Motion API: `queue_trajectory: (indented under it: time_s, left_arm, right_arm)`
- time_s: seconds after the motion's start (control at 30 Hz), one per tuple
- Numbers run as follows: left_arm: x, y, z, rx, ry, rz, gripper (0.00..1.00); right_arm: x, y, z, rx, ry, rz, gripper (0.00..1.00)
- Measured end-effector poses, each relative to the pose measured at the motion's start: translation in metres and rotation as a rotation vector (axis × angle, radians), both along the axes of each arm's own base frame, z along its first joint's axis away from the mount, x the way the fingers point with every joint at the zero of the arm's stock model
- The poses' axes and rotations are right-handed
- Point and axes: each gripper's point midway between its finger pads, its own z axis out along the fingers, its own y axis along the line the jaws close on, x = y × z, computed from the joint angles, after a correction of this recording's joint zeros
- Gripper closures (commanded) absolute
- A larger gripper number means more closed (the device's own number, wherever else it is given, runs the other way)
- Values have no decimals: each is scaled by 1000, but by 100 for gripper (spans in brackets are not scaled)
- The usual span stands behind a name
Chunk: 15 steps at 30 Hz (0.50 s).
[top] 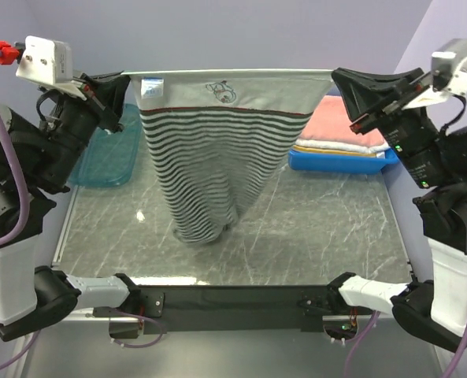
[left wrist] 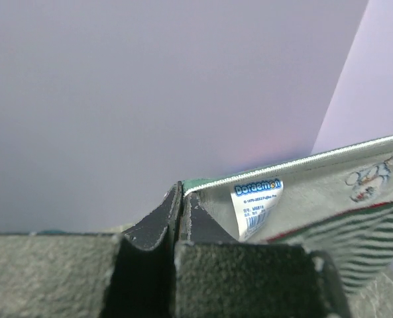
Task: Fold and stack the towels
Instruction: Flatten out the crumpled towel
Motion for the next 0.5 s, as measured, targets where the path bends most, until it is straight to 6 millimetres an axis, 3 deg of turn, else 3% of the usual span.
queue_trajectory:
  time_s: [0.13, 0.27, 0.4, 0.5]
  left_arm:
    - [4, -3, -2, 18, -19, 3, 100]
    - [28, -2, -16, 54, 4, 101, 100]
    - [70, 5, -30, 86, 28, 246, 100]
    - [124, 22, -54, 99, 92, 351, 100]
  right_arm:
    - [-3, -2, 4, -4, -25, -2, 100]
    - [14, 1, -3, -16, -8, -36, 100]
    - [51, 9, -13, -27, 26, -104, 100]
    - [94, 29, -34, -59, 73, -130, 100]
